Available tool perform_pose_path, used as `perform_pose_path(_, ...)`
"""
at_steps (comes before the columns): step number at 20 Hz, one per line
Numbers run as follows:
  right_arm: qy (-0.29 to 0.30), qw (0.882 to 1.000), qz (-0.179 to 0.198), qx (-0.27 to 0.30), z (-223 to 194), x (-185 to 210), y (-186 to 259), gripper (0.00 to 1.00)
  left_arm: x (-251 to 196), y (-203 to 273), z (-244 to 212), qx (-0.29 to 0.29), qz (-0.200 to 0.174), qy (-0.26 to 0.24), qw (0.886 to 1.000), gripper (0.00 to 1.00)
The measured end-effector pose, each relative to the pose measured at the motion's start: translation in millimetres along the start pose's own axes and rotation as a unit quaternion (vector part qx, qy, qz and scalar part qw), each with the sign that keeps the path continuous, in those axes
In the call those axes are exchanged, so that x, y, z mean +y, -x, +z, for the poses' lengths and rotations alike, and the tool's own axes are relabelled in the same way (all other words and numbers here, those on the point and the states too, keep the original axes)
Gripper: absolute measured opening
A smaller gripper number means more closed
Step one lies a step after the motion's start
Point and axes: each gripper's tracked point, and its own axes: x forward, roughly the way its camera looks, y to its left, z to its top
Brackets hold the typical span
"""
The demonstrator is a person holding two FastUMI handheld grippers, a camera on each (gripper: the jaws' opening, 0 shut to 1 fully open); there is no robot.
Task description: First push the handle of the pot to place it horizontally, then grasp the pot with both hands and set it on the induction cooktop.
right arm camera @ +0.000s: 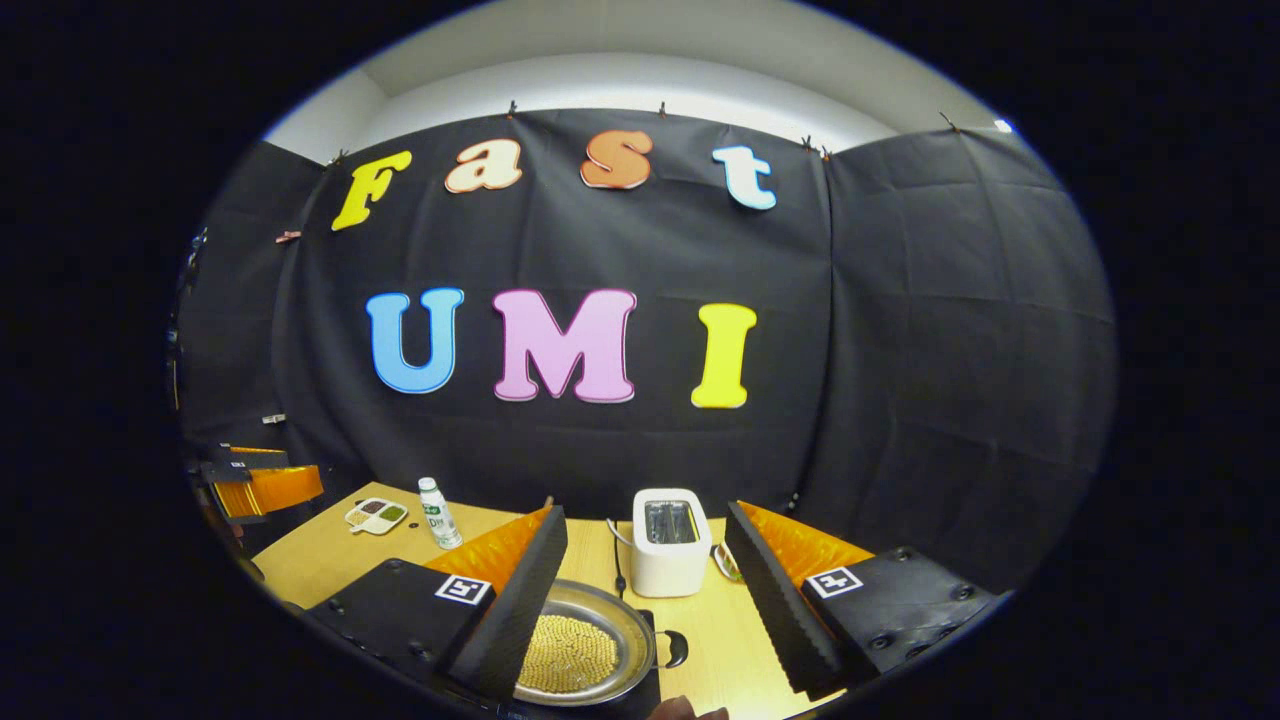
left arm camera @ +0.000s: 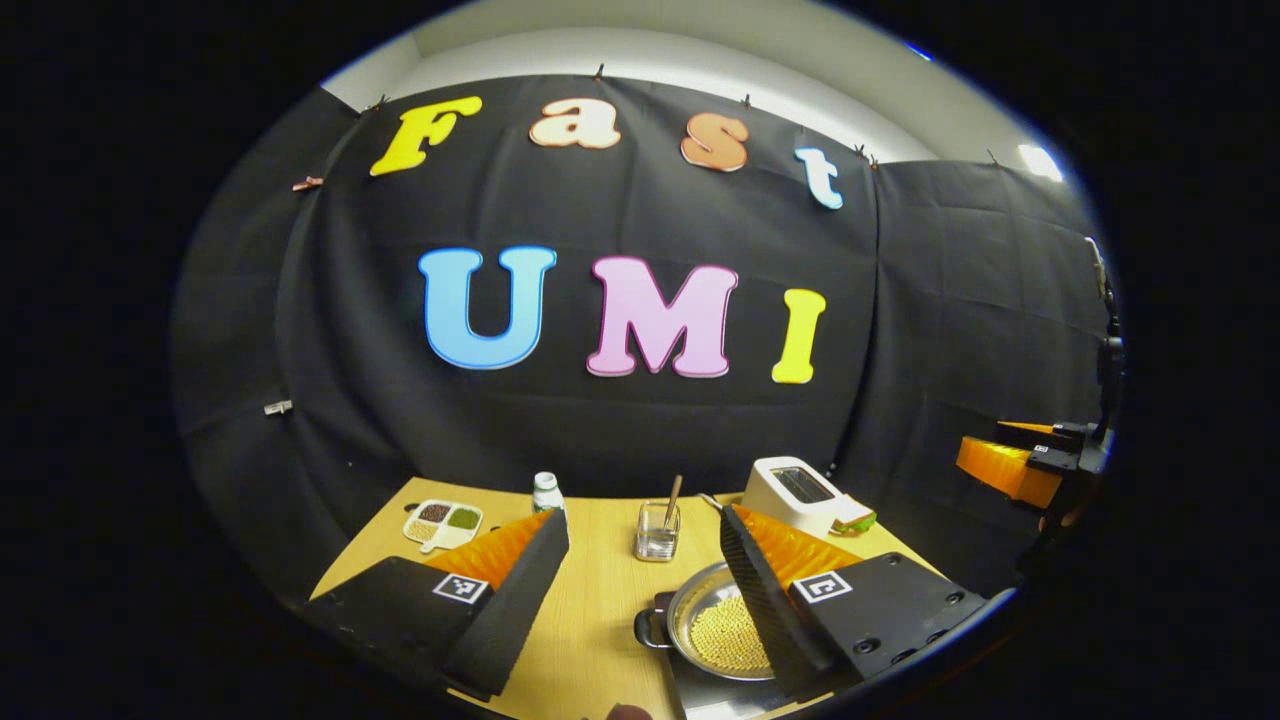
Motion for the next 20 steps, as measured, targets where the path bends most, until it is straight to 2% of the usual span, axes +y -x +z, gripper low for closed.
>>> perform_pose_path(4, 0.04, 0.997, -0.007, -0.07, 49, 9, 26, 0.97, 9, 29, 41, -0.054, 0.014, -0.006, 0.998, 0.95)
perform_pose_path(7, 0.023, 0.995, -0.008, -0.092, 70, 20, 49, 0.94, 13, 50, 68, -0.087, 0.016, 0.013, 0.996, 0.95)
perform_pose_path(9, 0.01, 0.995, -0.013, -0.103, 81, 20, 58, 0.97, 22, 61, 81, -0.11, 0.023, 0.002, 0.994, 0.94)
perform_pose_path(12, -0.007, 0.994, -0.021, -0.108, 89, 18, 65, 0.97, 24, 76, 83, -0.117, 0.025, -0.021, 0.993, 0.94)
perform_pose_path(15, -0.009, 0.994, -0.026, -0.106, 88, 18, 66, 0.94, 20, 81, 76, -0.109, 0.018, -0.013, 0.994, 0.94)
perform_pose_path(20, -0.01, 0.994, -0.023, -0.11, 91, 21, 68, 0.97, 27, 82, 75, -0.104, 0.023, -0.012, 0.994, 0.95)
